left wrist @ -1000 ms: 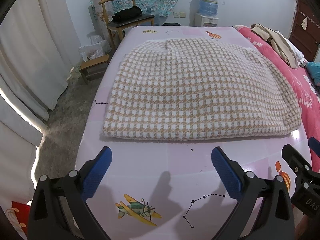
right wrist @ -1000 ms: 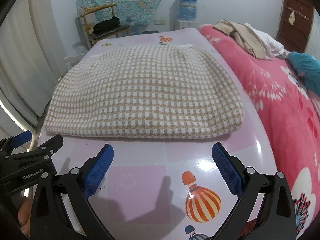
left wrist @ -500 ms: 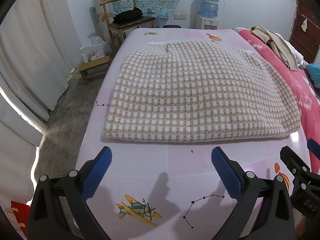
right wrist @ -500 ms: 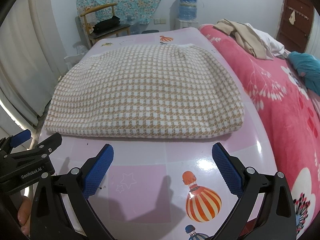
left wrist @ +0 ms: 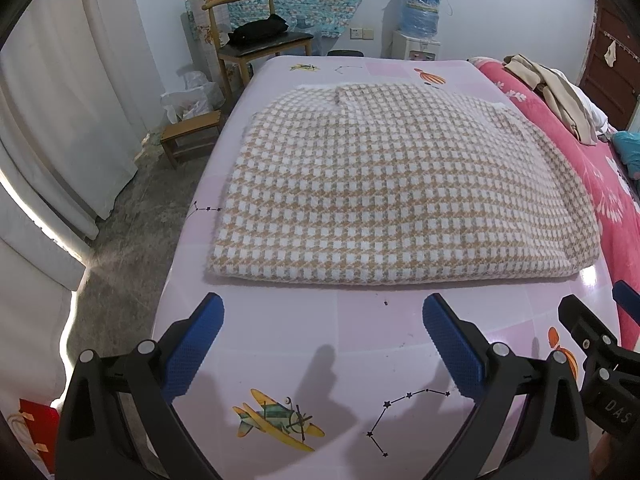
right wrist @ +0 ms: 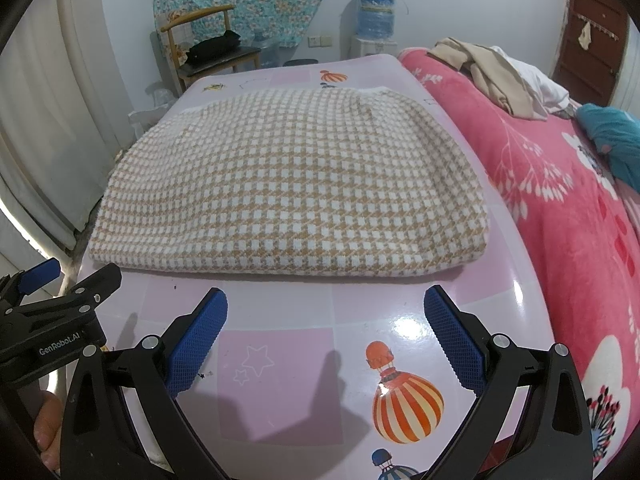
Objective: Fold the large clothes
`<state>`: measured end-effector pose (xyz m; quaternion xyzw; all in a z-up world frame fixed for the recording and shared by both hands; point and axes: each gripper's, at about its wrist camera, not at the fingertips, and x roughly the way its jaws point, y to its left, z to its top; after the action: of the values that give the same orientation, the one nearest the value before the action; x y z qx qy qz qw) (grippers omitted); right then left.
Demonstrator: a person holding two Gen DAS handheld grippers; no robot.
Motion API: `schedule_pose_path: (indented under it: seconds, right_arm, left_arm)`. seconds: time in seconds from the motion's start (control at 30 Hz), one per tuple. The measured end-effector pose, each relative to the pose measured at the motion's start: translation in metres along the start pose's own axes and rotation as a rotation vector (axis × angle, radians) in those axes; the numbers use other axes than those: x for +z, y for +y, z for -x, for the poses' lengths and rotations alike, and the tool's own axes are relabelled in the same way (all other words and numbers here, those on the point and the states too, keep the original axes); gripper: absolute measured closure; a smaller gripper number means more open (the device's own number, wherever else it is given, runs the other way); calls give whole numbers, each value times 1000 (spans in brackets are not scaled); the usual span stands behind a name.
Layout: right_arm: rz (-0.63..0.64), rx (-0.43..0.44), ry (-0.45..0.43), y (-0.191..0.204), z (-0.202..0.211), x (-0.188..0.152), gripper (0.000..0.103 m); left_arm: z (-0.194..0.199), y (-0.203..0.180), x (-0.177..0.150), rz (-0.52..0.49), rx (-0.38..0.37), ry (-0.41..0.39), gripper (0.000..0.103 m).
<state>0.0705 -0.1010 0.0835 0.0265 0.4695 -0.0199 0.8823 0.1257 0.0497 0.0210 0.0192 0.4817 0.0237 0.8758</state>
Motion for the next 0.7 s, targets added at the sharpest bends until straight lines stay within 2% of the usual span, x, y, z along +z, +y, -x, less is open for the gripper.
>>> schedule_pose_path:
  seconds: [0.7]
  right_arm:
    - [-10,12,9,-3,-1,-2,8]
  left_arm:
    - [1,-3,0,-7,3,-3,5]
